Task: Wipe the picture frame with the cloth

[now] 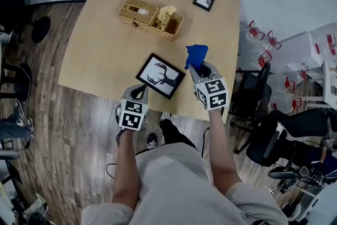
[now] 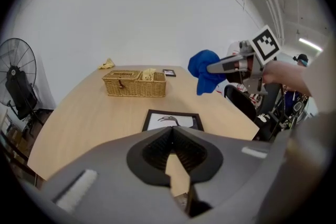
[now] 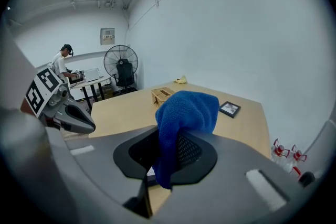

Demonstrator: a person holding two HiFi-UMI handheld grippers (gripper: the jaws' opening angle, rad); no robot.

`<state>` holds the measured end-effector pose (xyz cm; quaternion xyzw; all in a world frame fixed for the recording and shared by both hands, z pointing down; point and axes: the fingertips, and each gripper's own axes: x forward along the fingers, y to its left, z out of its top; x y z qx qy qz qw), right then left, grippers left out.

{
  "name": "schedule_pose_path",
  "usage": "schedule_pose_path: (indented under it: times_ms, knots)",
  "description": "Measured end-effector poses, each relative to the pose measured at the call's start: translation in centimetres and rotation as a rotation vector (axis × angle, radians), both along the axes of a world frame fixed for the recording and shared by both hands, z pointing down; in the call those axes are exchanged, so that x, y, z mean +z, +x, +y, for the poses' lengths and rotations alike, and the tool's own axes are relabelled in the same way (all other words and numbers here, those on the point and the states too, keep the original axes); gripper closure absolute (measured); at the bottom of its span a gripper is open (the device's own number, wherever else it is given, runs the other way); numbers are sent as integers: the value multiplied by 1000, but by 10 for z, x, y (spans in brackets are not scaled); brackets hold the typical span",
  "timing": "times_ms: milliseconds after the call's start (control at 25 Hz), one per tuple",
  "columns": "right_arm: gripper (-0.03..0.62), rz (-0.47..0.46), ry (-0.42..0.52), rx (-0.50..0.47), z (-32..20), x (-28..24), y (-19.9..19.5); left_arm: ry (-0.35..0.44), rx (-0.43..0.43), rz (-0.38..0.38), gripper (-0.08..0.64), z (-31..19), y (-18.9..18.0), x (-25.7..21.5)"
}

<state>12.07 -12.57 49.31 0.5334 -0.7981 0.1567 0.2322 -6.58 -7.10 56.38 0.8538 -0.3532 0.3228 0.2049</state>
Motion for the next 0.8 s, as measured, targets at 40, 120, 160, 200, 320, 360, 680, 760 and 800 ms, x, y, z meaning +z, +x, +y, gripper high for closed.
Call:
schedule_pose_path:
  times_ms: [40,120,160,200,320,360,680,760,800]
  knots:
    - [546,-5,-6,-21,-5,3,-3,-11,2,-2,508,2,3,4]
    - [546,-15,-11,-58,-13,6,-9,-25,13,-11,508,4,9,12]
    - [546,-21,-10,-72,-16,7,-12,-32,20,-18,508,5,11,16]
    - [546,-31,-7,-85,-19,8,-15,-45,25,-23,508,6,13,20]
    - [546,-57,-4,-134,-22,13,-32,-88,25,-23,508,7,15,32]
    - [546,-56,-9,-156,-23,17,-37,-97,23,-24,508,7,15,35]
    - [548,-24,-40,-298,-44,37,-57,-146,35,-60,508,4,25,72]
    - [548,-16,-42,-336,-50,41,-63,-161,34,-66,508,4,26,81]
    - [546,-15,-44,-353,-54,43,-67,-169,30,-68,508,4,27,85]
